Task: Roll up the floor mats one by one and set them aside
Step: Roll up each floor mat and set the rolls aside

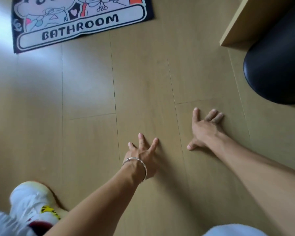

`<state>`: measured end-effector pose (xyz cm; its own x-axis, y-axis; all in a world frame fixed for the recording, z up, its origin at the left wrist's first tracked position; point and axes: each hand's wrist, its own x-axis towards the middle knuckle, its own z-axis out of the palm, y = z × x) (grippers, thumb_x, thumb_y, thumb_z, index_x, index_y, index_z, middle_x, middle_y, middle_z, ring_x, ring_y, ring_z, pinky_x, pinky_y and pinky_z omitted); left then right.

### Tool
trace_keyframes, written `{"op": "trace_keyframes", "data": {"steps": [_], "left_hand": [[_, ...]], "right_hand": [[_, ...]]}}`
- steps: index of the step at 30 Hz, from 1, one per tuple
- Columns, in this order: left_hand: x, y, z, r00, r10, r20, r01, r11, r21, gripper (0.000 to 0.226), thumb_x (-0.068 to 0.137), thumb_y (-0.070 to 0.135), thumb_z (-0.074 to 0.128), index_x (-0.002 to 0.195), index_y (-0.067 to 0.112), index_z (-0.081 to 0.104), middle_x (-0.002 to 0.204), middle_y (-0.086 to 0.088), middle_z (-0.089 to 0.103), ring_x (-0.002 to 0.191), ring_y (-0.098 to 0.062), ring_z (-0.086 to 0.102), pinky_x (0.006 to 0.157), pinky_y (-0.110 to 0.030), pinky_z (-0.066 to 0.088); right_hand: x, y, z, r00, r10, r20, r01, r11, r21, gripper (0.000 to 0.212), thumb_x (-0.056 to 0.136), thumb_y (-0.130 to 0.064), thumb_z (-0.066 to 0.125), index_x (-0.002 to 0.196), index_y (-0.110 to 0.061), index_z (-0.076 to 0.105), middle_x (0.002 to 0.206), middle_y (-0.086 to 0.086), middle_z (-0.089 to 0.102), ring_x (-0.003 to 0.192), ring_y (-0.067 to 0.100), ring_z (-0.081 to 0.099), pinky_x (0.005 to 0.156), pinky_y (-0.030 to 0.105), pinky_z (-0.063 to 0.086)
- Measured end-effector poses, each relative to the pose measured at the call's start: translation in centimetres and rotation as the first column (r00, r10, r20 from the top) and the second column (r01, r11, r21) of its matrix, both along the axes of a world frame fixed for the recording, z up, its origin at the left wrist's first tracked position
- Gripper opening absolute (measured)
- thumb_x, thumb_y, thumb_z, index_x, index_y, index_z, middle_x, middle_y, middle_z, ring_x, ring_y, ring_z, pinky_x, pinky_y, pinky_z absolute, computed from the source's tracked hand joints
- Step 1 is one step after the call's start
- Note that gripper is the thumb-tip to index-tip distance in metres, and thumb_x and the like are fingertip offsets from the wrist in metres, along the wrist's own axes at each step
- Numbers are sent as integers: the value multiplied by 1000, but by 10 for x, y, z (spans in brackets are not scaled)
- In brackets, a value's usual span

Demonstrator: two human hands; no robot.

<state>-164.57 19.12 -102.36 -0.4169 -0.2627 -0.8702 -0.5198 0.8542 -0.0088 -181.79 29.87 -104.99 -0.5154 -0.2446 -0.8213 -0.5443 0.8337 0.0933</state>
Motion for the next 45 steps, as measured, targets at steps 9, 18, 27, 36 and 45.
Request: {"op": "trace_keyframes", "data": {"steps": [9,18,27,36,45], "left_hand": [[-91,-169,81,942,-336,-12,336,941,37,71,84,43,64,145,27,31,140,1,46,123,-21,50,104,-31,39],[-122,-360,4,950,-96,-298,38,980,-195,123,62,65,72,148,32,-9,157,-13,-4,143,-37,-1,112,-57,18],[-130,-383,-28,935,294,-199,-295,955,23,146,51,55,84,135,41,-33,141,-6,-47,131,-49,-30,90,-78,25],[-129,-386,-16,929,325,-180,-319,946,57,148,49,47,88,137,42,-31,142,-5,-46,133,-48,-28,90,-77,27],[-130,-387,-20,921,337,-194,-331,941,64,144,54,45,87,136,41,-32,143,-6,-45,132,-49,-29,91,-76,28]], "right_hand": [[-4,-15,25,1000,-21,-13,24,979,203,109,88,-47,60,146,-17,-27,151,36,-13,139,52,9,112,53,21],[-12,-218,79,992,7,123,30,956,-293,48,96,-34,47,140,-17,45,145,8,45,129,27,46,104,33,39],[-23,-422,109,982,127,139,-72,935,-348,40,92,-25,47,131,-19,54,130,12,58,118,29,54,91,30,43],[-80,-452,166,973,227,46,-199,921,-334,41,95,-29,44,132,-16,54,133,7,56,121,25,52,99,35,43],[-117,-425,156,889,451,79,-449,892,-42,41,97,-29,41,134,-15,52,134,4,56,121,25,51,92,29,41]]}}
